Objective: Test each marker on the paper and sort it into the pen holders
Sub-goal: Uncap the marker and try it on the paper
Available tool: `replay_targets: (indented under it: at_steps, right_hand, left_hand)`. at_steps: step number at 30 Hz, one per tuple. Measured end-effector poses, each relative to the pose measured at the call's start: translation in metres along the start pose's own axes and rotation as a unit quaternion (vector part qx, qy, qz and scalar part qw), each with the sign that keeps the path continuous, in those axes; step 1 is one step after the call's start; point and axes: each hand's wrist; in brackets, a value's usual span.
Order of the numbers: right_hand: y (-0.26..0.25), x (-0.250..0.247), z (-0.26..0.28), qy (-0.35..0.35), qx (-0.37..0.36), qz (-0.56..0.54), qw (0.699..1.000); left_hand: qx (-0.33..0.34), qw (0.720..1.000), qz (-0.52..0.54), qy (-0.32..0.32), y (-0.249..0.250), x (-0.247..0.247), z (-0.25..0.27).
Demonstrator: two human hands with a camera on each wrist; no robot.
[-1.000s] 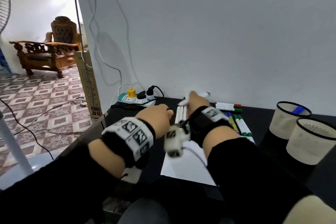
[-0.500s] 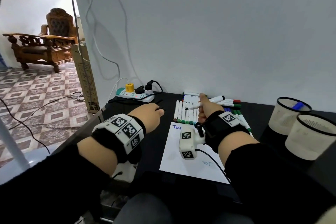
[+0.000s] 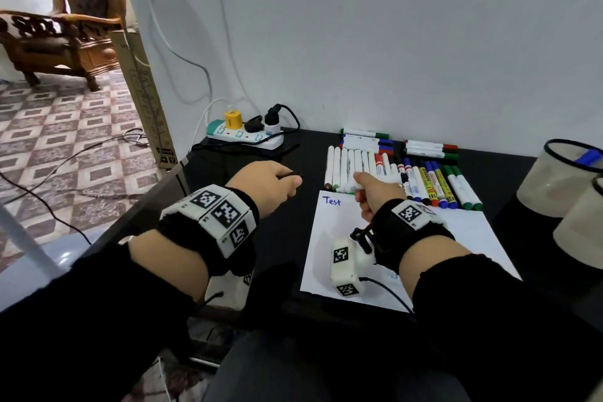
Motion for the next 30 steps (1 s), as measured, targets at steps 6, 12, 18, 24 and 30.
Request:
replay_targets:
  at_steps: [6,12,18,24,30]
  right_hand:
    - [0.008,0.007,-0.012,-0.026,-0.046,0.077,0.996]
    - [0.01,0.01,-0.022,-0.064,-0.112,0.118,0.985]
    - [0.013,0.009,-0.021,-0.072,-0.159,0.149,0.973]
    - [0.013,0.011,-0.021,-0.069,-0.196,0.189,0.96]
    - [0.016,0.013,-0.023,-0.058,-0.189,0.169,0.966]
  left_hand:
    - [-0.001,1.0,0.005,-0.001,-0.005,0.012,-0.013]
    - [0.004,1.0,0.01,-0.001,-0.01,0.023,-0.018]
    - [0.001,1.0,0.008,-0.003,-0.012,0.032,-0.018]
    - [0.0,1.0,0.021,0.009,-0.012,0.037,-0.017]
    - [0.004,1.0,0.012,0.012,-0.012,0.037,-0.019]
Point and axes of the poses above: each hand's wrist, its own z-axis away from the middle knuckle, its own x-axis out of the palm, y = z × x, and after that the axes turned 12 degrees about y, right-handed
